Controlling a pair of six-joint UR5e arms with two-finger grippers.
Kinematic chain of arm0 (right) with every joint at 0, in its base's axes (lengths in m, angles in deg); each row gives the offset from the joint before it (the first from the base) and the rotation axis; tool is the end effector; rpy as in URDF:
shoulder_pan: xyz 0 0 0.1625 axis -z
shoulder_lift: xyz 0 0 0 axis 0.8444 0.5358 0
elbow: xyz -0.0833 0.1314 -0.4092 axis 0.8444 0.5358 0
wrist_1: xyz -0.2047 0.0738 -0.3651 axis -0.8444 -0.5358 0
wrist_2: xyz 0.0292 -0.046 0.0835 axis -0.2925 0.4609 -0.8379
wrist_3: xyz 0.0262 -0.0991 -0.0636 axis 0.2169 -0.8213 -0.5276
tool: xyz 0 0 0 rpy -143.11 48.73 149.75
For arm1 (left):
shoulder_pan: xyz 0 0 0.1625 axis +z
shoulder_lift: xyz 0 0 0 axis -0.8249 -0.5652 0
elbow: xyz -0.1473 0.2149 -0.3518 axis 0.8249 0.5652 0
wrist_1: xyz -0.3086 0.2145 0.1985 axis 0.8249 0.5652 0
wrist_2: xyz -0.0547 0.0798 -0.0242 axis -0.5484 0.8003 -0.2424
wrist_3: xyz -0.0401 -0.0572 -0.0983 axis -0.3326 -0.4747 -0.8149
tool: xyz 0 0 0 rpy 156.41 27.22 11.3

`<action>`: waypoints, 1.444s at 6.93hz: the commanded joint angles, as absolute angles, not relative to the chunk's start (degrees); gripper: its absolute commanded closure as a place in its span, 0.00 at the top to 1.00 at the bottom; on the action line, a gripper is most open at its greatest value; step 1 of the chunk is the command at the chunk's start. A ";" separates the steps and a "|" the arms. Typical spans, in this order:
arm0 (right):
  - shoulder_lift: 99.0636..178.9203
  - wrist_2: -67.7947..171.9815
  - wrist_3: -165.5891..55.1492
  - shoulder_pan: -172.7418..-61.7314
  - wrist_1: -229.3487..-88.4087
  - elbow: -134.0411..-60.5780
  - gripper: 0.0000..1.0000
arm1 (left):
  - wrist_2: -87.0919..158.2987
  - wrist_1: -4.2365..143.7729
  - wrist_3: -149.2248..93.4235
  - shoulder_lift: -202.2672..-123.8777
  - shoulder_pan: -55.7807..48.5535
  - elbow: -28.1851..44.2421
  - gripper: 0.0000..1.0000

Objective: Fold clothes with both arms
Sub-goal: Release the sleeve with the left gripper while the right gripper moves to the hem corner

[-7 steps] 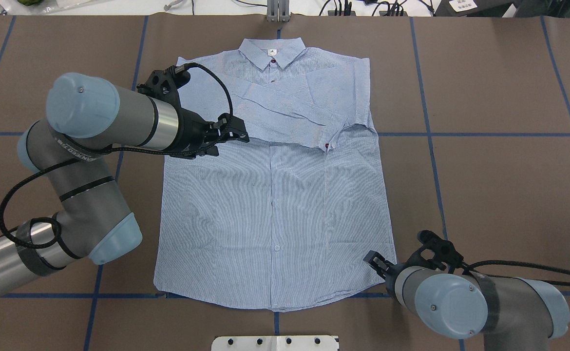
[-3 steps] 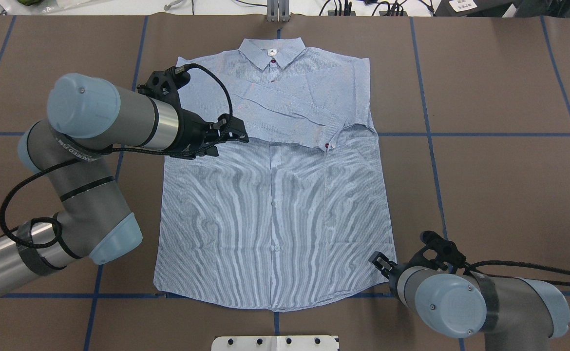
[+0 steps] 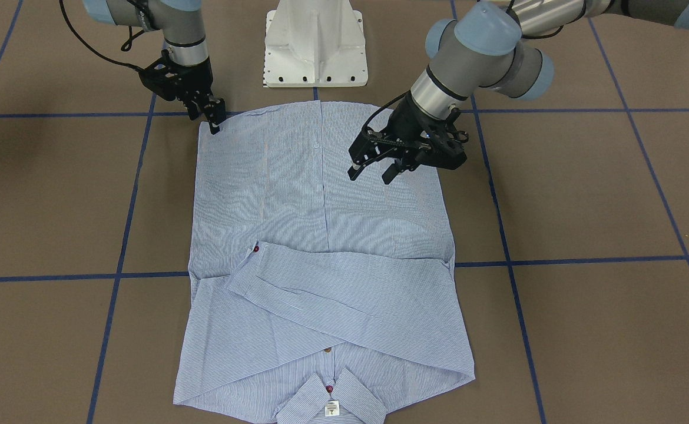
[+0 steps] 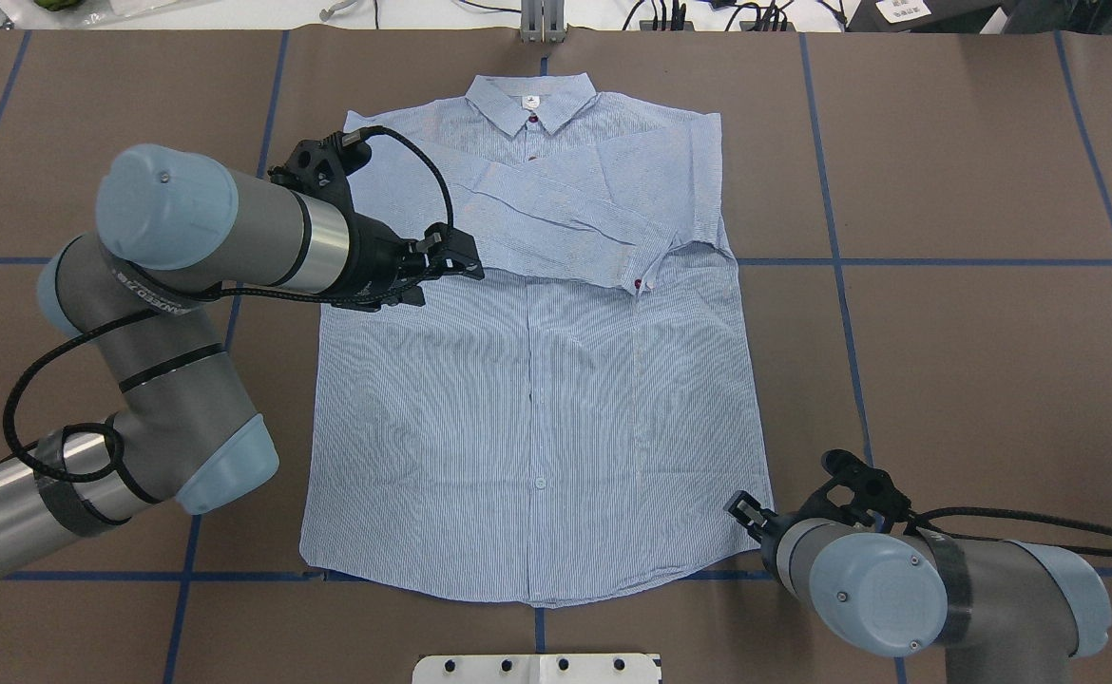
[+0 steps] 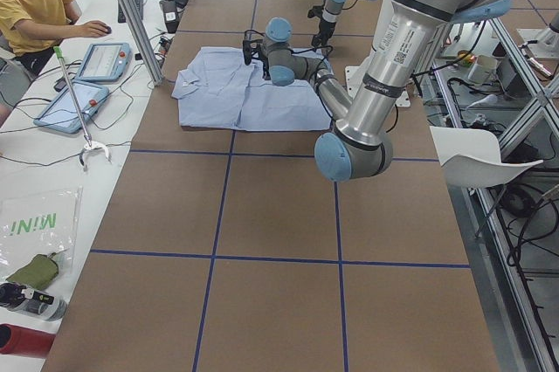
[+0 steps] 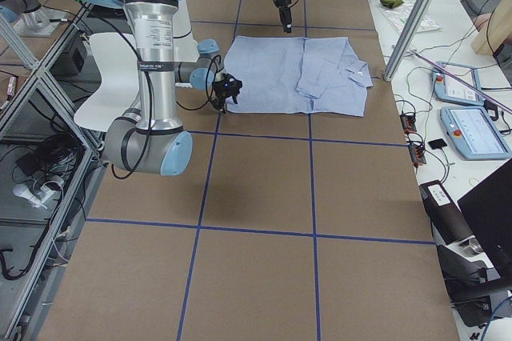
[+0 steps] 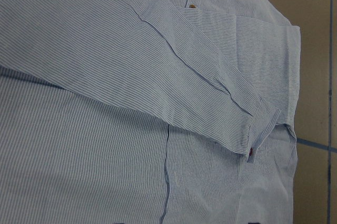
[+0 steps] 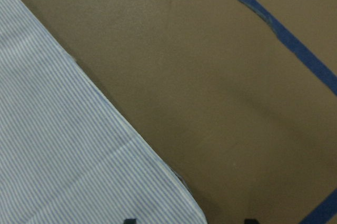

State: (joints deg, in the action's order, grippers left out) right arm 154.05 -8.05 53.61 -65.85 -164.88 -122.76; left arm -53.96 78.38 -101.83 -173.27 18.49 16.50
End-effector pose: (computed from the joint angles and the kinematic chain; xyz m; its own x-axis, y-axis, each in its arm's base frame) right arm -0.5029 -0.2220 0.4015 0.4849 0.6505 0.5846 -0.6126 0.7297 -0.3038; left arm 0.4767 -0.4732 0.2220 0.2248 -0.1427 -0.9639 0.2815 0.9566 -0.0759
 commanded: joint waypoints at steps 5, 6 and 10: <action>154.26 -8.64 53.61 -66.48 -165.19 -124.28 0.00 | -53.87 76.72 -102.46 -168.56 18.67 19.95 0.83; 154.35 -8.91 53.52 -66.57 -165.28 -124.81 0.00 | -51.78 71.58 -104.03 -167.57 20.58 22.42 0.83; 154.26 -10.58 53.43 -67.19 -165.28 -125.25 0.00 | -36.83 59.75 -112.13 -152.46 37.02 37.11 0.82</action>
